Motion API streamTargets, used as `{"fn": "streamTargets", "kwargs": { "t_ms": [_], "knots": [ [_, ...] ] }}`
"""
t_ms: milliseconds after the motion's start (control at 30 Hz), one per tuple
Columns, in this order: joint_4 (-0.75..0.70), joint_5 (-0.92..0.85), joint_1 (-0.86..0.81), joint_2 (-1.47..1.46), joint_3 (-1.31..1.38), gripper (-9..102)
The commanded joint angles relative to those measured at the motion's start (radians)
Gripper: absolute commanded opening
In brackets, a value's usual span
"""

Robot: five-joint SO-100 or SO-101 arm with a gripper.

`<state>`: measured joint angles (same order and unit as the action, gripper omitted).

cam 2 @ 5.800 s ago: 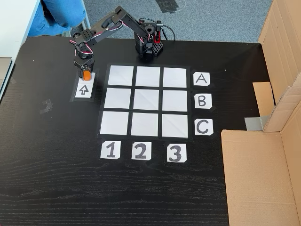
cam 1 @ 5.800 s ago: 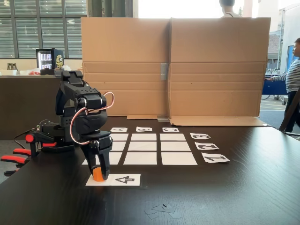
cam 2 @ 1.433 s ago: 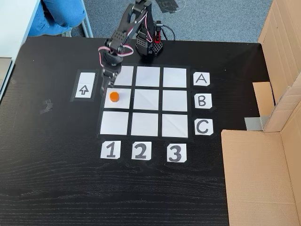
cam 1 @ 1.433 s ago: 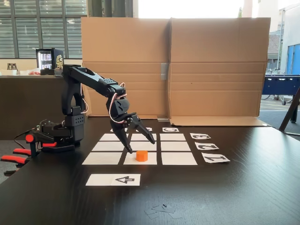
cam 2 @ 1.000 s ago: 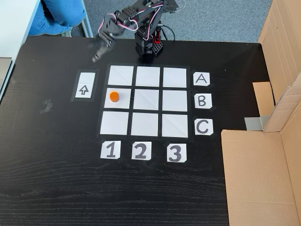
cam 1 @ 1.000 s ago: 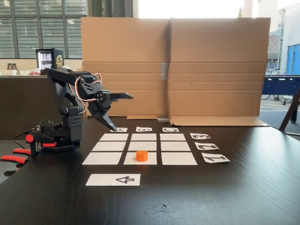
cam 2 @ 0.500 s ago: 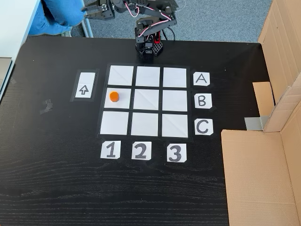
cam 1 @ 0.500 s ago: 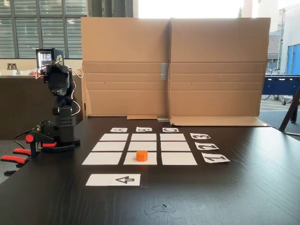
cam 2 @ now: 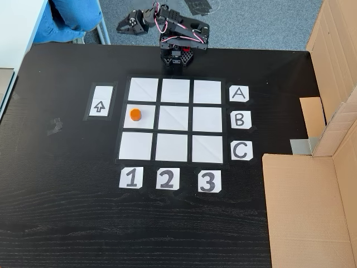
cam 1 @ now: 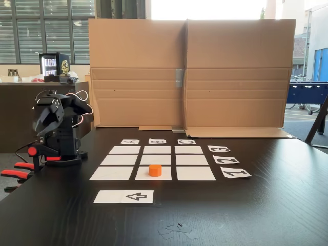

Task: Pick up the round, orange token and place it in the grid on square B1.

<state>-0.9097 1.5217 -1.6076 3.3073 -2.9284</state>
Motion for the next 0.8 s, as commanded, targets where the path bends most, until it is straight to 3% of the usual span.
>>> {"fn": "streamTargets", "kwargs": {
  "t_ms": [0,767],
  "knots": [
    [-0.005,0.002,-0.026,0.021,-0.023,-1],
    [0.011,-0.011,-0.032,0.021,-0.067,-1]
  ]
}}
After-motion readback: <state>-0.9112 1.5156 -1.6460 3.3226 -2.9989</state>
